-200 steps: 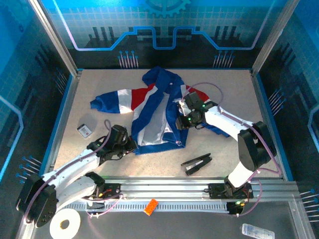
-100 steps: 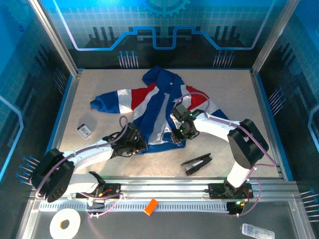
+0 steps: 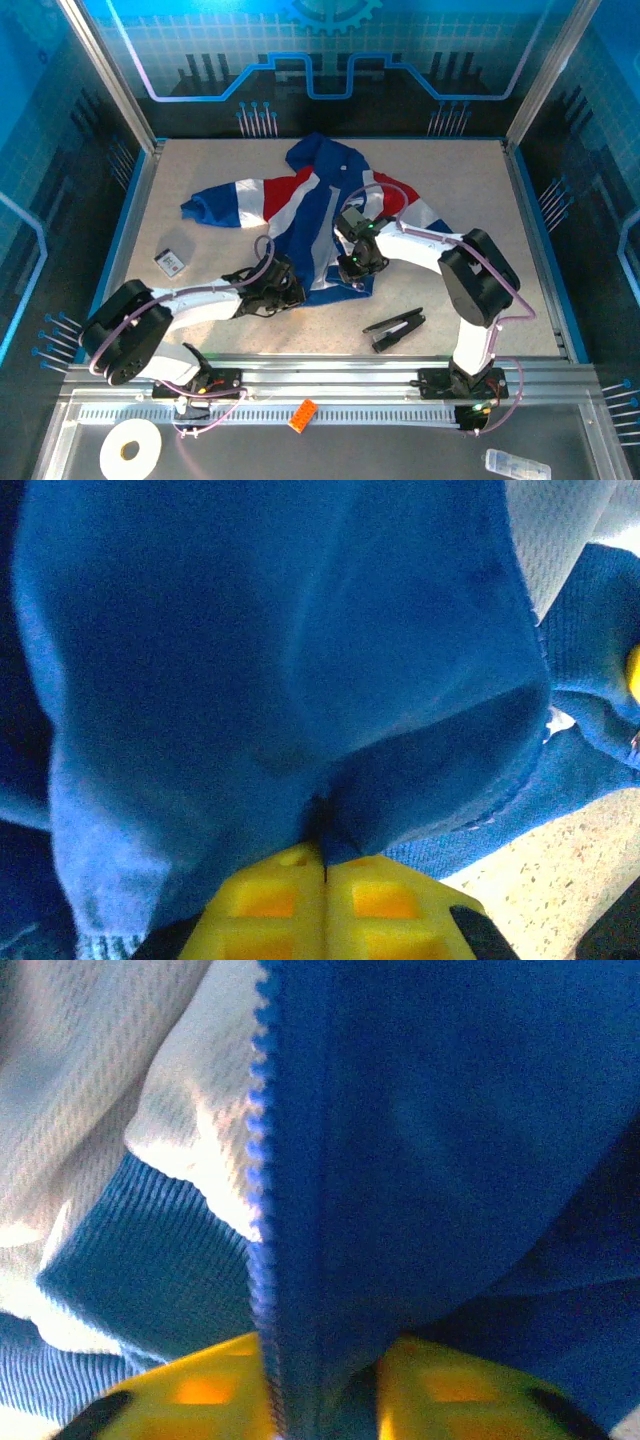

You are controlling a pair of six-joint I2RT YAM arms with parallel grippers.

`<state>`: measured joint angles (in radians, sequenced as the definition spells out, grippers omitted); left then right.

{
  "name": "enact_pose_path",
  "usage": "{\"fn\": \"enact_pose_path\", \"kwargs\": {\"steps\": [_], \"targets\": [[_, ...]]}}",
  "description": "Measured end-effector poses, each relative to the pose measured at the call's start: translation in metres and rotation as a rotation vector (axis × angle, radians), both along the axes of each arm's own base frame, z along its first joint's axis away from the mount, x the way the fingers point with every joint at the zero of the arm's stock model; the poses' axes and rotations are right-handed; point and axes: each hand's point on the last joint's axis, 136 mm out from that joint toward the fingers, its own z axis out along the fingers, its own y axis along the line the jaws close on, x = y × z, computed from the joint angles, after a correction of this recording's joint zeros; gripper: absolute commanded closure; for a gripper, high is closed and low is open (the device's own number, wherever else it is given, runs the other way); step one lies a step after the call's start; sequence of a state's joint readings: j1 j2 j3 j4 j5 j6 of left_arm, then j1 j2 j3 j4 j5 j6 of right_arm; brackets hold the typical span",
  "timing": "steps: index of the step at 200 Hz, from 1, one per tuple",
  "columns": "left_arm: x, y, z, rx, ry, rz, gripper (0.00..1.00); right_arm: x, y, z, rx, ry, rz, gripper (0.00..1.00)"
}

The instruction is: Zip up the jacket

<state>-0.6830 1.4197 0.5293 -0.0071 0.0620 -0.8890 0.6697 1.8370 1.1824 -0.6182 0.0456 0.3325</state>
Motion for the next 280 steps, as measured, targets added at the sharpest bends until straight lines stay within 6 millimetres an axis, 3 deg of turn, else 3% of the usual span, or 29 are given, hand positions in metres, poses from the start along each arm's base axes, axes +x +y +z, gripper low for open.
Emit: {"fn": "enact_pose_path", "kwargs": {"steps": [27,45,67,93,114,140,160,186,209,230,256,280], "targets": [[0.004,-0.006,0.0,-0.009,-0.011,-0.007,1.0,0.004,-0.004,0.007,-0.023,-0.026,0.014,0.97],[0.005,-0.007,0.001,-0.012,-0.013,-0.006,1.0,0.004,-0.013,0.023,-0.04,-0.045,0.028,1.0],[0.005,-0.007,0.001,-0.01,-0.014,-0.008,1.0,0.012,-0.035,0.059,-0.041,-0.07,0.016,1.0],[0.006,-0.007,0.002,-0.003,-0.014,-0.01,1.0,0.033,-0.08,0.113,-0.06,-0.125,-0.064,1.0],[0.007,-0.009,0.002,0.001,-0.012,-0.013,1.0,0.038,-0.11,0.154,-0.119,-0.174,-0.097,1.0],[0.01,-0.011,0.002,0.005,-0.014,-0.02,1.0,0.034,-0.126,0.188,-0.191,-0.208,-0.096,1.0],[0.01,-0.011,0.002,0.01,-0.017,-0.028,1.0,0.028,-0.121,0.201,-0.211,-0.213,-0.069,1.0],[0.009,-0.01,0.002,0.013,-0.017,-0.031,1.0,0.016,-0.073,0.186,-0.19,-0.163,0.059,1.0],[0.007,-0.007,0.005,0.023,-0.018,-0.029,1.0,0.001,-0.016,0.138,-0.141,-0.023,0.18,1.0],[0.006,-0.003,0.013,0.027,-0.03,-0.022,1.0,-0.012,0.025,0.09,-0.086,0.104,0.233,1.0],[0.006,0.003,0.026,0.024,-0.063,-0.01,1.0,-0.028,0.056,0.048,-0.012,0.232,0.237,0.79],[0.003,0.009,0.032,0.032,-0.081,0.003,1.0,-0.036,0.073,0.041,0.094,0.282,0.226,0.58]]}}
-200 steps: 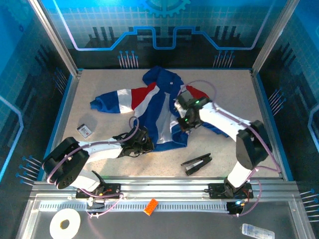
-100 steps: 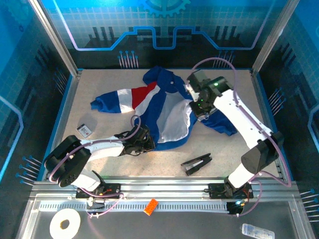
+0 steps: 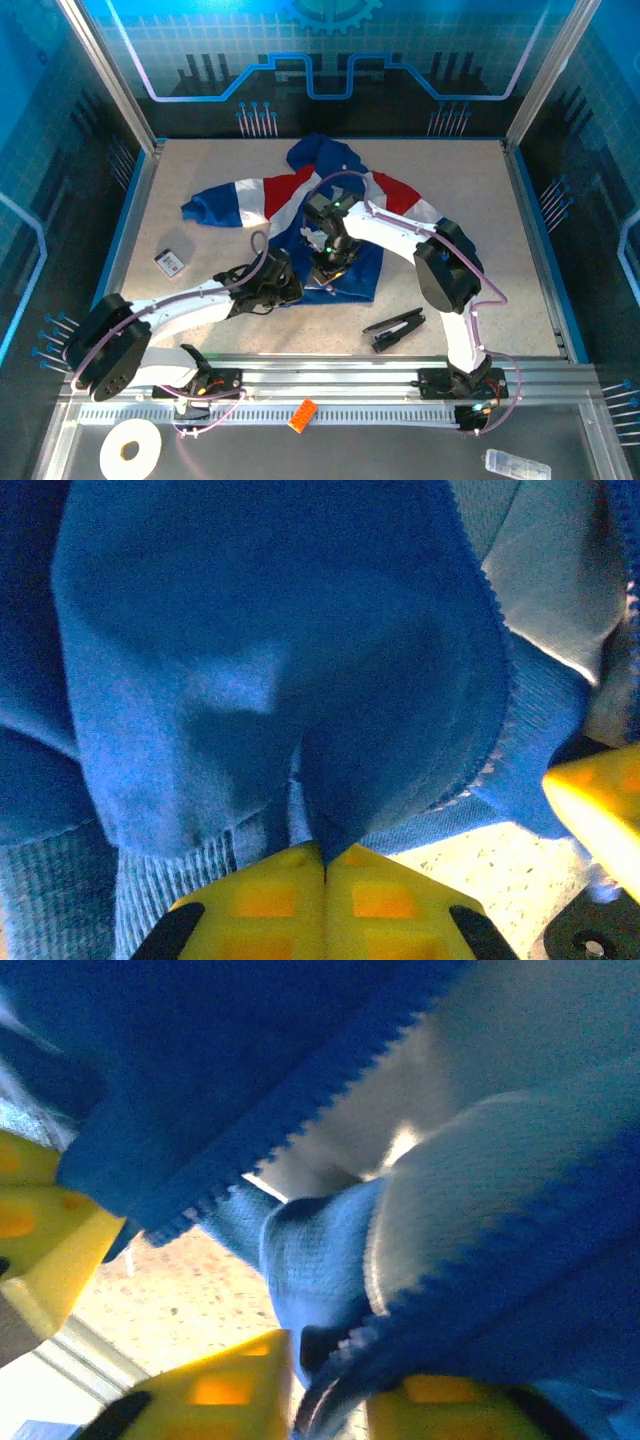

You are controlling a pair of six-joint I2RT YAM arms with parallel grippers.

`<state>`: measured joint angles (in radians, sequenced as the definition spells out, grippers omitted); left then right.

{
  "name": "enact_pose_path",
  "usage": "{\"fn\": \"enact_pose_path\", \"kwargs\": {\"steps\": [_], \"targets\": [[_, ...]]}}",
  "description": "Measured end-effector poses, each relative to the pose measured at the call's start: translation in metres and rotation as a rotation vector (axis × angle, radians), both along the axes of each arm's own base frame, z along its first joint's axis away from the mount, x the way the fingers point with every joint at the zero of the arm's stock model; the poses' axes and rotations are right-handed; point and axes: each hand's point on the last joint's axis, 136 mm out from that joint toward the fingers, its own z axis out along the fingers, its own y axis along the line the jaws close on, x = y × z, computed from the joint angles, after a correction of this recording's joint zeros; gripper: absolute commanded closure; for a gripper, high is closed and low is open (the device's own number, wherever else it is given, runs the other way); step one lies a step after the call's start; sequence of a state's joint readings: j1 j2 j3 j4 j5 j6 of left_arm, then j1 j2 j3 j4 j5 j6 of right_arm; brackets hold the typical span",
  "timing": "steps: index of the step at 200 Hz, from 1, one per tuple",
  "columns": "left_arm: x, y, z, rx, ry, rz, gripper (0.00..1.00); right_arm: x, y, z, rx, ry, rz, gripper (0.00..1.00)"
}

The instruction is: Zip up the jacket

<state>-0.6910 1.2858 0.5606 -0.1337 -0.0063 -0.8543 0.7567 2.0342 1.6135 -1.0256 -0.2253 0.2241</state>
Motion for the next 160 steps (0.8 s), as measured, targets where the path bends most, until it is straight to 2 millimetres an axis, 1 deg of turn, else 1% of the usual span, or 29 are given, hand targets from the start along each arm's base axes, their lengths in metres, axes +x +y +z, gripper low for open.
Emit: {"fn": "enact_pose_path", "kwargs": {"steps": [12,19,34,46,58,72,88,117,136,160], "targets": [[-0.001,0.003,0.0,0.006,-0.003,0.005,1.0,-0.003,0.008,0.003,0.071,0.021,-0.03,0.52],[-0.002,0.005,0.0,0.011,-0.002,0.008,1.0,-0.005,0.01,0.005,0.109,0.032,-0.047,0.49],[-0.004,0.009,-0.001,0.022,0.0,0.014,1.0,-0.005,0.009,0.014,0.181,0.041,-0.092,0.5],[-0.004,0.011,-0.001,0.03,-0.002,0.014,1.0,0.0,0.001,0.023,0.224,0.026,-0.14,0.53],[-0.004,0.013,0.0,0.035,-0.006,0.014,1.0,0.007,-0.01,0.031,0.244,-0.004,-0.186,0.56],[-0.003,0.016,0.002,0.037,-0.012,0.016,1.0,0.014,-0.023,0.033,0.228,-0.045,-0.222,0.57],[-0.003,0.018,0.004,0.043,-0.017,0.016,1.0,0.016,-0.035,0.025,0.171,-0.084,-0.236,0.56],[-0.004,0.019,0.004,0.051,-0.019,0.005,1.0,0.011,-0.056,0.0,-0.004,-0.154,-0.186,0.52],[-0.004,0.019,0.001,0.056,-0.012,0.004,1.0,0.003,-0.063,-0.013,-0.108,-0.216,-0.087,0.48],[-0.004,0.02,-0.004,0.067,0.003,0.004,1.0,-0.013,-0.062,-0.022,-0.198,-0.299,0.085,0.43]]}}
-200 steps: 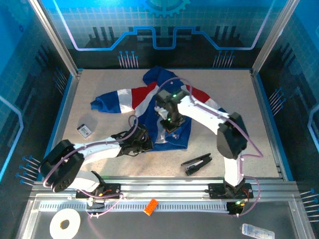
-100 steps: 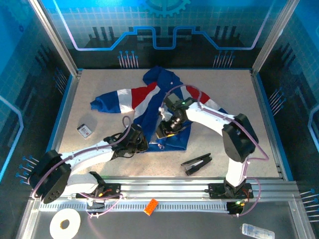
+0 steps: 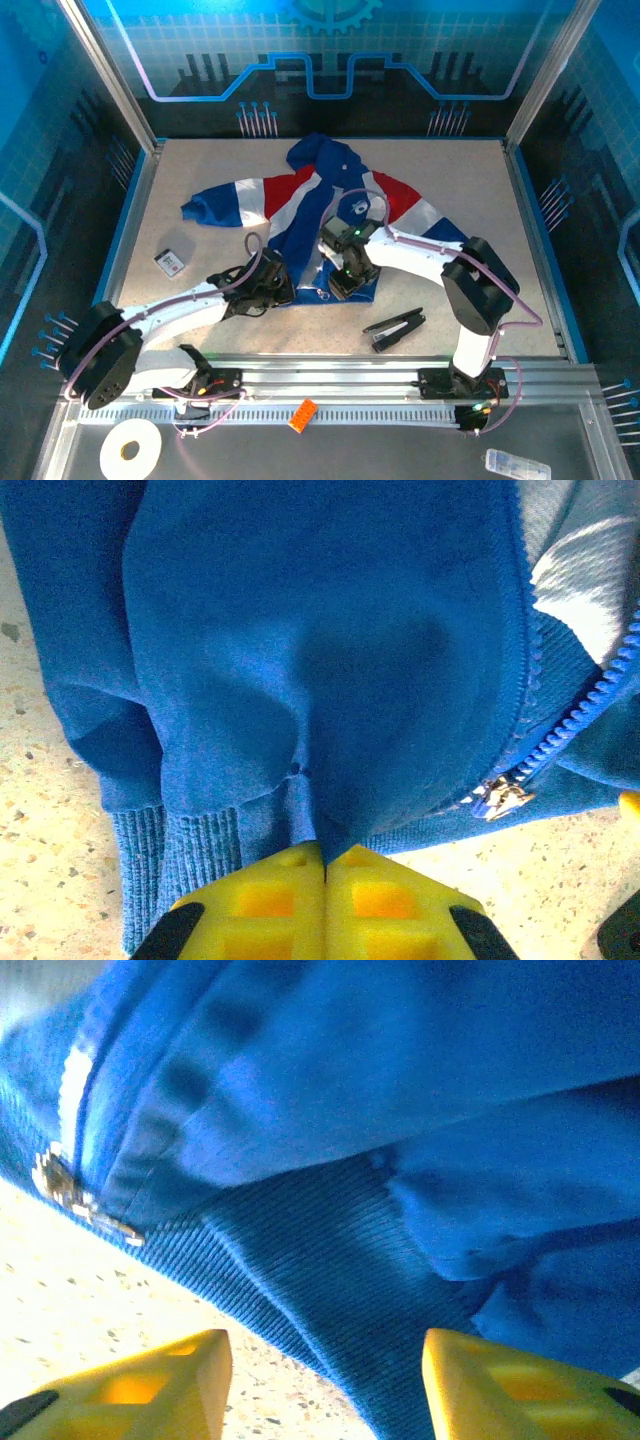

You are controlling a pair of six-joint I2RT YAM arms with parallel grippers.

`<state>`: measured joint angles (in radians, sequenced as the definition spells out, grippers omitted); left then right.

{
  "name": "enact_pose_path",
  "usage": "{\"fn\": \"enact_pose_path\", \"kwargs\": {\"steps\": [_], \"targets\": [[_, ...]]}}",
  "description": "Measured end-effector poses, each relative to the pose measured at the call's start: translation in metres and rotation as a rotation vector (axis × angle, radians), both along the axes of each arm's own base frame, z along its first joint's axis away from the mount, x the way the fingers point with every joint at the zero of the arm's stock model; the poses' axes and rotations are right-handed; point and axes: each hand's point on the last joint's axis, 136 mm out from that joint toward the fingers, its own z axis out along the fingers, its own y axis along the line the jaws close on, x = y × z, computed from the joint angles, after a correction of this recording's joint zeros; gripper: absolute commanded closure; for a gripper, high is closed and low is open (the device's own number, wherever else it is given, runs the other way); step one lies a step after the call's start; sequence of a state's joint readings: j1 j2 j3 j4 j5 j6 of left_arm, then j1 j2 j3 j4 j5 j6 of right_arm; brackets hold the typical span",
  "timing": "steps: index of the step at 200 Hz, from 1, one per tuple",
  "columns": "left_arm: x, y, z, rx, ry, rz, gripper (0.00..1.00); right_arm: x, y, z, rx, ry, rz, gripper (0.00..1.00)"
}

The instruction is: Zip up the jacket

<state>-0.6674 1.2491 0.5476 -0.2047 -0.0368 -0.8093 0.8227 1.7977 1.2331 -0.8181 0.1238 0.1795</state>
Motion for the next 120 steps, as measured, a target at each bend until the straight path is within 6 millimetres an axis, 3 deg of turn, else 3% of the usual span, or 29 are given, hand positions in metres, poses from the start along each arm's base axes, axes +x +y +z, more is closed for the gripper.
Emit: {"fn": "enact_pose_path", "kwargs": {"steps": [34,74,90,120], "targets": [[-0.001,0.001,-0.008,0.016,0.021,0.0,1.0,-0.013,-0.005,-0.009,-0.106,-0.052,0.164,0.42],[-0.001,0.0,-0.013,0.022,0.037,-0.003,1.0,0.0,-0.016,-0.01,-0.196,-0.127,0.219,0.49],[-0.001,-0.001,-0.013,0.022,0.038,-0.003,1.0,0.005,-0.021,-0.016,-0.242,-0.139,0.233,0.59],[0.001,-0.001,-0.015,0.024,0.041,-0.001,1.0,0.011,-0.031,-0.02,-0.32,-0.179,0.261,0.91]]}}
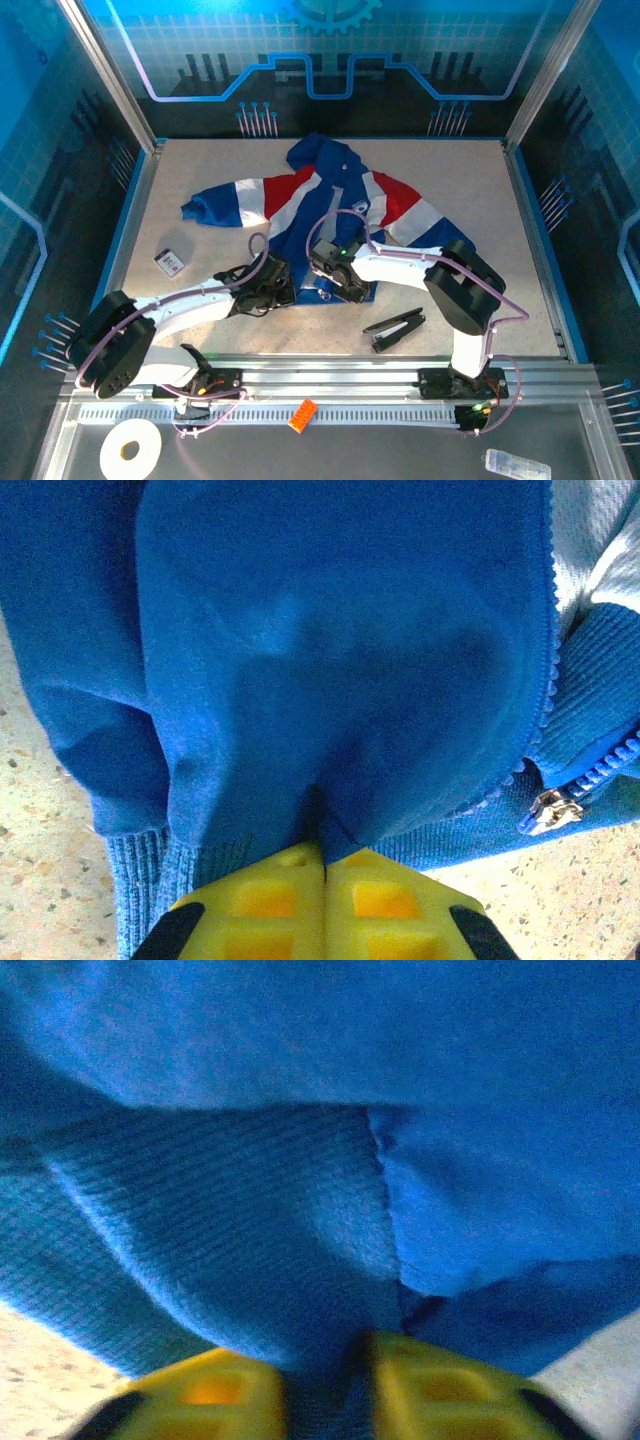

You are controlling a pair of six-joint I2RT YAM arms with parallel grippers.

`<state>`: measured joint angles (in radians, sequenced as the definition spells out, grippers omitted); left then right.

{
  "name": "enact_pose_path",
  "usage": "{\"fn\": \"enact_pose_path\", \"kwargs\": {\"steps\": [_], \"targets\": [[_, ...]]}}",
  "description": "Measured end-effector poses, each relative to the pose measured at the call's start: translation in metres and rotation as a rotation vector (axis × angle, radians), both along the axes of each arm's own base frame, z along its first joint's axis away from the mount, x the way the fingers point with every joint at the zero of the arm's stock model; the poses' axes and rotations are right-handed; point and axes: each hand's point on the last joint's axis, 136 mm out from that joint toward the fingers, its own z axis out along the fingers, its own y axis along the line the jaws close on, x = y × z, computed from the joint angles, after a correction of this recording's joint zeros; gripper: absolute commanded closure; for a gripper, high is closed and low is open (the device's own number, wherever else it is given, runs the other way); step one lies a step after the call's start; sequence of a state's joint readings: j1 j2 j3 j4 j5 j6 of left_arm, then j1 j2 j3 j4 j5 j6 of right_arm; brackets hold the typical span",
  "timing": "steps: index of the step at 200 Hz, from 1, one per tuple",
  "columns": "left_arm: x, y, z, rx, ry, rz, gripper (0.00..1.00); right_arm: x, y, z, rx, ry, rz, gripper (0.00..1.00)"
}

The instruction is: Zip up the jacket

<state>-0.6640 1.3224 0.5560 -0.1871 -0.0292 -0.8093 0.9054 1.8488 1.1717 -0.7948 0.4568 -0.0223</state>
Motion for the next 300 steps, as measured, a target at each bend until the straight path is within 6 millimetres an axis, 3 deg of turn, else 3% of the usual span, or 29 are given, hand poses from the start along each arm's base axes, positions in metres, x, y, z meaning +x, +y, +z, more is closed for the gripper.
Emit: {"fn": "enact_pose_path", "kwargs": {"steps": [22,61,98,140,161,208,238,279,300], "targets": [[0.002,-0.001,-0.003,0.003,0.004,0.002,1.0,0.001,-0.012,0.005,-0.034,-0.061,-0.013,0.99],[0.007,-0.007,-0.009,0.004,0.017,-0.002,1.0,0.0,-0.039,0.033,-0.021,-0.158,-0.069,1.0],[0.017,-0.015,-0.01,0.0,0.016,-0.003,1.0,0.005,-0.052,0.049,0.015,-0.189,-0.144,1.0],[0.019,-0.017,-0.009,-0.003,0.013,-0.004,1.0,0.019,-0.096,0.058,0.065,-0.149,-0.411,1.0],[0.019,-0.017,-0.009,-0.004,0.012,-0.004,1.0,0.018,-0.108,0.068,0.113,-0.144,-0.498,1.0],[0.022,-0.023,-0.003,-0.024,0.008,-0.018,1.0,0.009,-0.11,0.077,0.211,-0.104,-0.591,0.88],[0.021,-0.022,0.007,-0.031,-0.006,-0.028,1.0,0.003,-0.111,0.077,0.22,-0.084,-0.622,0.6],[0.019,-0.026,0.031,-0.075,-0.048,-0.068,1.0,-0.006,-0.101,0.093,0.357,-0.091,-0.642,0.59],[0.016,-0.031,0.037,-0.105,-0.048,-0.09,1.0,-0.001,-0.079,0.108,0.494,-0.102,-0.632,0.58]]}}
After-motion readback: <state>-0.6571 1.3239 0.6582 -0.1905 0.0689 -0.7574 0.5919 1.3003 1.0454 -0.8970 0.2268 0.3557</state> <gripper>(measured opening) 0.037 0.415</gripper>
